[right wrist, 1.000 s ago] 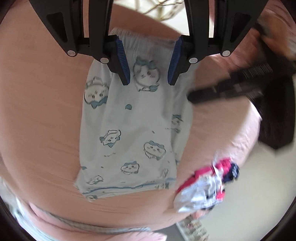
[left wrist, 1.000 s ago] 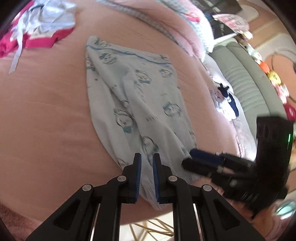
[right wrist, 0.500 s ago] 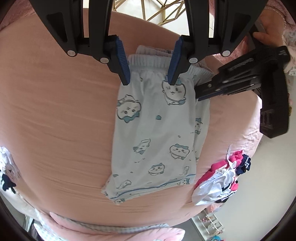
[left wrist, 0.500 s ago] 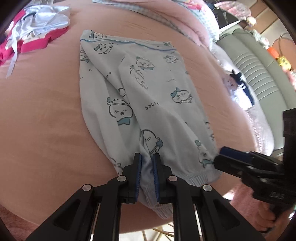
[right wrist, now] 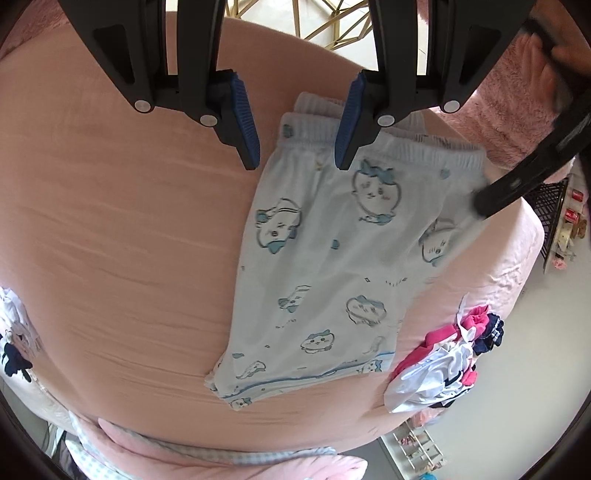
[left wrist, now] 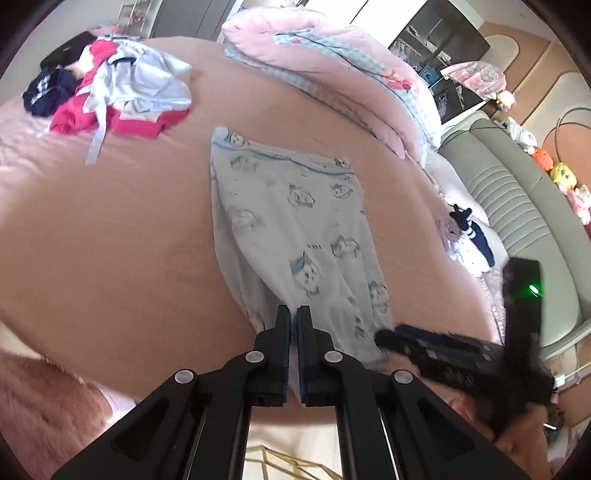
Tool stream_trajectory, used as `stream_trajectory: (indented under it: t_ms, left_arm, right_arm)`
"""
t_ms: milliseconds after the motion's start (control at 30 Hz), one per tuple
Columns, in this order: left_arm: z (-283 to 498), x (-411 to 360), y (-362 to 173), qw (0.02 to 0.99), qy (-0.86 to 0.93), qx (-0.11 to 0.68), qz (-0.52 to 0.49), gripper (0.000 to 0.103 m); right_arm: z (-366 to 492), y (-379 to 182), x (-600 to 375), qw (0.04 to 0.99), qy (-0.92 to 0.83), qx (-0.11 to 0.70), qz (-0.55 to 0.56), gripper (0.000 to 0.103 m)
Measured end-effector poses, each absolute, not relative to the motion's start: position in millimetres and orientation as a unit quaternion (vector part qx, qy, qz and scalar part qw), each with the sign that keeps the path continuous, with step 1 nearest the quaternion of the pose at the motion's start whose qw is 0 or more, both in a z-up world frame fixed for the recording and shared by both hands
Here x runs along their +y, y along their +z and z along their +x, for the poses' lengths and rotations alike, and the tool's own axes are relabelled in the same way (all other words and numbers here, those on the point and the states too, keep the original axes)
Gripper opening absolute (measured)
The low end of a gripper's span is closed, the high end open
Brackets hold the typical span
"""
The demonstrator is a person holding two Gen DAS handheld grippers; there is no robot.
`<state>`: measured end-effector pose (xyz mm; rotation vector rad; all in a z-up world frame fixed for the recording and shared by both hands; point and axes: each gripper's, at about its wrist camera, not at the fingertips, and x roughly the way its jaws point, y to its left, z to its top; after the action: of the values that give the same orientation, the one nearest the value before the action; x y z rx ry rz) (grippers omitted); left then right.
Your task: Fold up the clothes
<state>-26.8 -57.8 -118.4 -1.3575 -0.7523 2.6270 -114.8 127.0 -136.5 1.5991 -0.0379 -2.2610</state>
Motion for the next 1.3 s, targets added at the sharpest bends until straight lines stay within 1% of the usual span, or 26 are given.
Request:
stream_trajectory:
  t_ms: [67, 133, 233, 300, 400, 433, 467, 567, 600, 700, 767, 833, 900, 933, 1033, 1133, 1167, 1233, 1300]
  left_arm:
    - [-27.0, -56.2, -132.1, 0.050, 0.846, -0.254, -0.467, 0.002]
    - [-34.4, -54.1, -154.9, 0.049, 0.816, -0.256, -0.516, 0.002]
    - [-35.1, -64.4, -170.1, 0.035, 0.785, -0.298, -0.542, 0.003]
    - [-31.6, -75.6, -160.3, 0.024, 0.795, -0.312, -0.519, 0.003]
    - [-27.7, -84.1, -141.3, 0.027, 0.821, -0.320, -0.472, 0.003]
    - [-27.5, -85.1, -136.8, 0.031, 0.827, -0.321, -0.461, 0.003]
    - [-30.6, -82.9, -137.9, 0.032, 0.826, -0.317, -0.464, 0.003]
    - [-38.0, -73.1, -150.8, 0.044, 0.813, -0.311, -0.491, 0.003]
    - [-39.5, -68.1, -155.0, 0.051, 0.807, -0.312, -0.499, 0.003]
    - [-44.7, -61.8, -165.3, 0.048, 0.796, -0.296, -0.525, 0.003]
    - [-45.1, -62.1, -167.5, 0.044, 0.789, -0.292, -0.538, 0.003]
    - [-44.2, -63.9, -165.1, 0.044, 0.786, -0.298, -0.541, 0.003]
    - [-41.4, -60.9, -163.4, 0.049, 0.784, -0.299, -0.541, 0.003]
    - [-40.2, -59.7, -162.4, 0.051, 0.784, -0.300, -0.541, 0.003]
    - [-40.3, -61.2, -159.1, 0.065, 0.783, -0.322, -0.528, 0.003]
    - [-43.4, -61.7, -152.7, 0.095, 0.777, -0.364, -0.504, 0.003]
    - [-44.5, -60.2, -152.9, 0.089, 0.780, -0.357, -0.507, 0.003]
    - [-46.4, -57.6, -154.0, 0.078, 0.782, -0.346, -0.512, 0.004]
    - [-46.0, -57.9, -160.4, 0.071, 0.772, -0.355, -0.522, 0.003]
  right_arm:
    - [-118.0, -142.5, 130.1, 0.177, -0.800, -0.012, 0.573, 0.042]
    - [-121.5, -149.9, 133.5, 0.169, -0.796, -0.010, 0.582, 0.042]
    - [-123.6, -155.7, 142.5, 0.162, -0.790, -0.005, 0.592, 0.054]
    - [-123.9, -153.2, 150.5, 0.159, -0.787, -0.009, 0.596, 0.054]
    - [-123.0, -141.3, 161.0, 0.130, -0.803, 0.016, 0.582, 0.055]
    - [-123.1, -136.4, 164.0, 0.125, -0.811, 0.013, 0.571, 0.055]
    - [-123.1, -131.6, 166.6, 0.123, -0.819, 0.009, 0.561, 0.055]
    - [-117.5, -121.6, 157.6, 0.185, -0.823, -0.025, 0.536, 0.055]
    - [-114.1, -120.2, 151.4, 0.201, -0.822, -0.020, 0.532, 0.055]
    - [-103.1, -129.5, 127.8, 0.236, -0.811, 0.031, 0.535, 0.055]
    - [-100.8, -151.3, 120.7, 0.216, -0.795, 0.083, 0.561, 0.055]
    - [-102.1, -159.6, 135.3, 0.209, -0.792, 0.068, 0.569, 0.062]
    - [-106.2, -156.5, 155.5, 0.195, -0.789, 0.045, 0.581, 0.062]
    - [-107.5, -153.1, 164.3, 0.174, -0.795, 0.050, 0.580, 0.062]
    - [-104.7, -142.5, 180.4, 0.113, -0.819, 0.100, 0.554, 0.062]
    - [-93.1, -130.3, 190.0, 0.166, -0.827, 0.040, 0.536, 0.062]
    - [-87.0, -126.4, 187.7, 0.187, -0.827, 0.029, 0.529, 0.063]
    - [-75.0, -121.7, 175.5, 0.222, -0.830, 0.036, 0.511, 0.064]
    - [-69.7, -126.5, 160.1, 0.227, -0.828, 0.071, 0.507, 0.064]
